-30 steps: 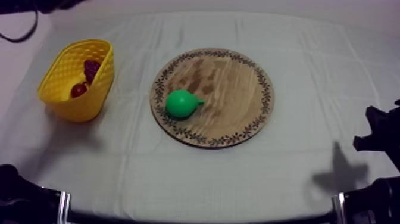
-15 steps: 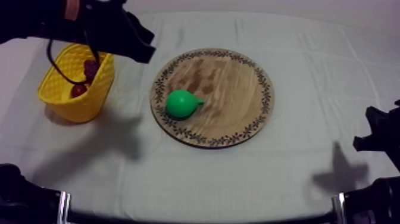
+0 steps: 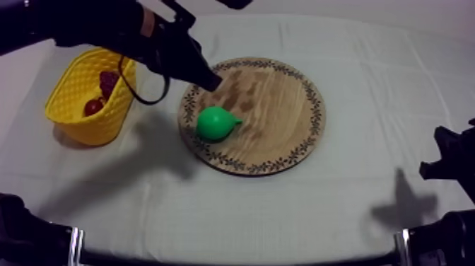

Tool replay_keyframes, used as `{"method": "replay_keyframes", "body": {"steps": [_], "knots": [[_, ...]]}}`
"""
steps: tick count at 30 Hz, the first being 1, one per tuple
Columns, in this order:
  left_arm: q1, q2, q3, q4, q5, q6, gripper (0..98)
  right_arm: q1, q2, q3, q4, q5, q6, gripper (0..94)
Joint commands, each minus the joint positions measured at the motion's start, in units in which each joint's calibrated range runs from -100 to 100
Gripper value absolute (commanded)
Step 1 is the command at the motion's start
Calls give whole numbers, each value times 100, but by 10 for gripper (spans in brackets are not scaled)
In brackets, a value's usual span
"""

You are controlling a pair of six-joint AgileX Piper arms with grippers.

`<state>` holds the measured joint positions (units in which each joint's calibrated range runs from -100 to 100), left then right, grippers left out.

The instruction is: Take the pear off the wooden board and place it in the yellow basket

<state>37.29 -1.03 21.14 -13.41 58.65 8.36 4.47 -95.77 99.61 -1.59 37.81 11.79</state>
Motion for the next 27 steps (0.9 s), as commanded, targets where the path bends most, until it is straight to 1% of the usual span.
{"method": "replay_keyframes", "body": {"steps": [1,5,8,11,17,19,22,27], "knots": [[-4,123,-36,28,26,-18,8,-3,1,5,0,1,0,5],[-10,254,-71,120,132,-107,73,-3,1,5,0,1,0,5],[-11,300,-64,186,245,-115,194,-3,1,5,0,1,0,5],[-15,321,-49,232,379,-68,367,-3,1,5,0,1,0,5],[-35,328,-4,296,618,108,787,-3,1,5,0,1,0,5],[-45,325,7,332,726,75,874,-3,1,5,0,1,0,5],[-52,318,14,366,839,28,931,-3,1,5,0,1,0,5],[-78,344,39,438,870,-64,955,-3,1,5,0,1,0,5]]}}
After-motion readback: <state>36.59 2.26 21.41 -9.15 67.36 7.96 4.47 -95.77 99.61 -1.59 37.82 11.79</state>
